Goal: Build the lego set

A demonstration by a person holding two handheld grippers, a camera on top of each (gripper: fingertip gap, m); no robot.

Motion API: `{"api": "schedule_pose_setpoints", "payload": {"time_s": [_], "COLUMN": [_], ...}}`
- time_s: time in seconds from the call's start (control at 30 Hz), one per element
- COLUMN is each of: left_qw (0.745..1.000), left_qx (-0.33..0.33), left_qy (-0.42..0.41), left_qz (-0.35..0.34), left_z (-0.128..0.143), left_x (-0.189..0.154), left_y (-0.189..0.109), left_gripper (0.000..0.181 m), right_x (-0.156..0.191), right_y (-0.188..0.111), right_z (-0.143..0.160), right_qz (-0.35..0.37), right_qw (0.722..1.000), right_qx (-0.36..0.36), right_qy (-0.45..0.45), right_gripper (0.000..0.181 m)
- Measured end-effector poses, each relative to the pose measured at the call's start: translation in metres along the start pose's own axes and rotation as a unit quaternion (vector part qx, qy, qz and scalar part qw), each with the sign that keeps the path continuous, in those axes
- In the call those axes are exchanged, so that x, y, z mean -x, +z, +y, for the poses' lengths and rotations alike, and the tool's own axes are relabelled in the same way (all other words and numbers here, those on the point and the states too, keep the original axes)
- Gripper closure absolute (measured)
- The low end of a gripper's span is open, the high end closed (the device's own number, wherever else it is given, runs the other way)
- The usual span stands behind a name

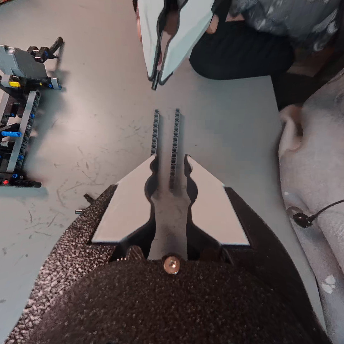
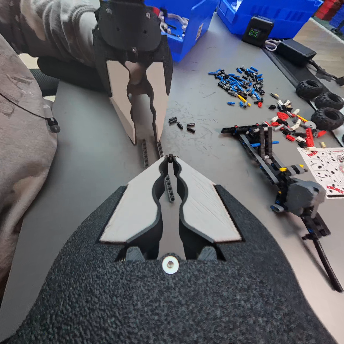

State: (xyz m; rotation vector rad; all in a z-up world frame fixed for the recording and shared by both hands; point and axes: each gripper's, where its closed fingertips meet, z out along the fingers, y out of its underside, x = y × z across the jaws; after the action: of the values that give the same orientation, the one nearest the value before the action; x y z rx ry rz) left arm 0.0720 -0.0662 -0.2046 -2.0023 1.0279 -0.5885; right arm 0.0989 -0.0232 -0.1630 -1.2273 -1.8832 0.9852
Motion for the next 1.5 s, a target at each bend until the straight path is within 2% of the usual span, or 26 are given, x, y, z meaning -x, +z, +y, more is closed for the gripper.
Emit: {"api": "schedule_pose_setpoints", "payload": {"time_s": [0.17,0.37,0.67,0.83,1.0,1.13,1.33,1.5], "left_qw": [0.997,0.995,0.991,0.990,0.989,0.990,0.986,0.990], "left_qx": [0.062,0.075,0.082,0.085,0.084,0.057,0.085,0.086], "left_qy": [0.024,0.038,0.074,0.079,0.075,0.100,0.119,0.093], "left_qz": [-0.035,-0.056,-0.078,-0.080,-0.098,-0.085,-0.079,-0.056], "left_z": [0.022,0.025,0.025,0.027,0.027,0.015,0.026,0.028], "left_x": [0.009,0.008,0.006,0.006,0.016,0.004,-0.002,-0.006], "left_y": [0.006,0.009,0.009,0.008,0.002,0.000,0.009,0.015], "left_gripper": [0.150,0.158,0.166,0.161,0.148,0.155,0.160,0.166], "right_x": [0.006,0.025,0.027,0.028,0.027,0.028,0.029,0.029], "right_y": [-0.015,-0.009,0.000,0.001,0.002,0.003,0.004,0.006], "right_z": [0.025,0.051,0.062,0.065,0.067,0.067,0.067,0.068], "right_qz": [0.001,-0.046,-0.071,-0.079,-0.081,-0.089,-0.094,-0.094], "right_qw": [0.993,0.976,0.958,0.952,0.944,0.936,0.920,0.907], "right_qx": [0.112,0.209,0.275,0.294,0.318,0.336,0.375,0.400], "right_qy": [-0.028,-0.032,-0.034,-0.032,-0.040,-0.049,-0.069,-0.094], "right_gripper": [0.177,0.177,0.177,0.177,0.177,0.177,0.177,0.177]}}
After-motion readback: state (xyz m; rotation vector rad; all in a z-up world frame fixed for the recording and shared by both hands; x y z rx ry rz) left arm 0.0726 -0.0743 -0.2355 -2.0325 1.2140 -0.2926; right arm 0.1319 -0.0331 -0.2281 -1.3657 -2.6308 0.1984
